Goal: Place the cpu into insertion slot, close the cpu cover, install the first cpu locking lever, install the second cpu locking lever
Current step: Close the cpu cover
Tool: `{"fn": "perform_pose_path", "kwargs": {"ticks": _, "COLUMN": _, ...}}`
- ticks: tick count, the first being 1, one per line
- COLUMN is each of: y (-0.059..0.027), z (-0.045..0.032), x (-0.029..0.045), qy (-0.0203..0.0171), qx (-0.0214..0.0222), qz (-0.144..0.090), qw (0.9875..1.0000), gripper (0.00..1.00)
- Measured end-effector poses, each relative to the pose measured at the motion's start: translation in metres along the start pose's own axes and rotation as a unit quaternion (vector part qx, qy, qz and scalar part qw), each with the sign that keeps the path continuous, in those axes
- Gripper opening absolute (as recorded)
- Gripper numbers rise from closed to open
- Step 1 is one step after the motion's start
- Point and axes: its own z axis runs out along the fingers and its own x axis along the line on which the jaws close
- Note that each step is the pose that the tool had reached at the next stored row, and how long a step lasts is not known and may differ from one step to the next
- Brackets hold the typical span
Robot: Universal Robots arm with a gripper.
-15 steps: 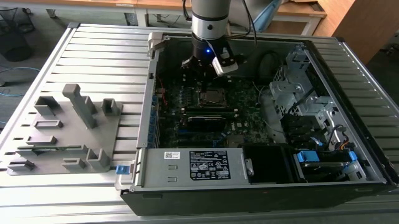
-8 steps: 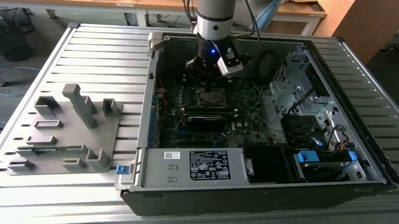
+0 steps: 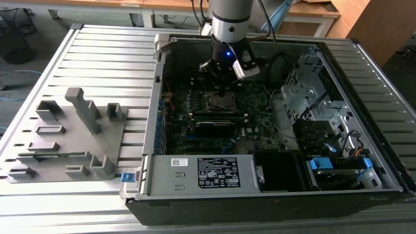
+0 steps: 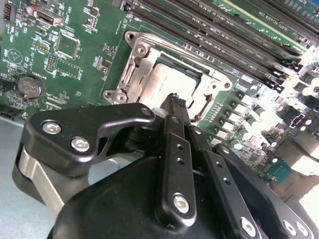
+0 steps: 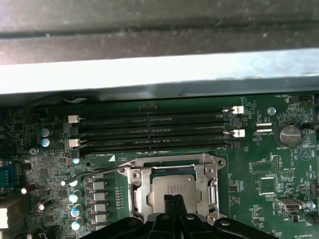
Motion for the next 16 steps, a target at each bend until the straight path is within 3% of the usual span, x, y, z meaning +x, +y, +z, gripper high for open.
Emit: {"fn": "perform_pose_path", "kwargs": {"ticks": 16, "y": -0.0036, "z": 0.0003, "x": -0.0042, "qy": 0.0000, "qx": 0.0000, "qz": 0.000, "qw": 1.0000, "gripper": 0.11}}
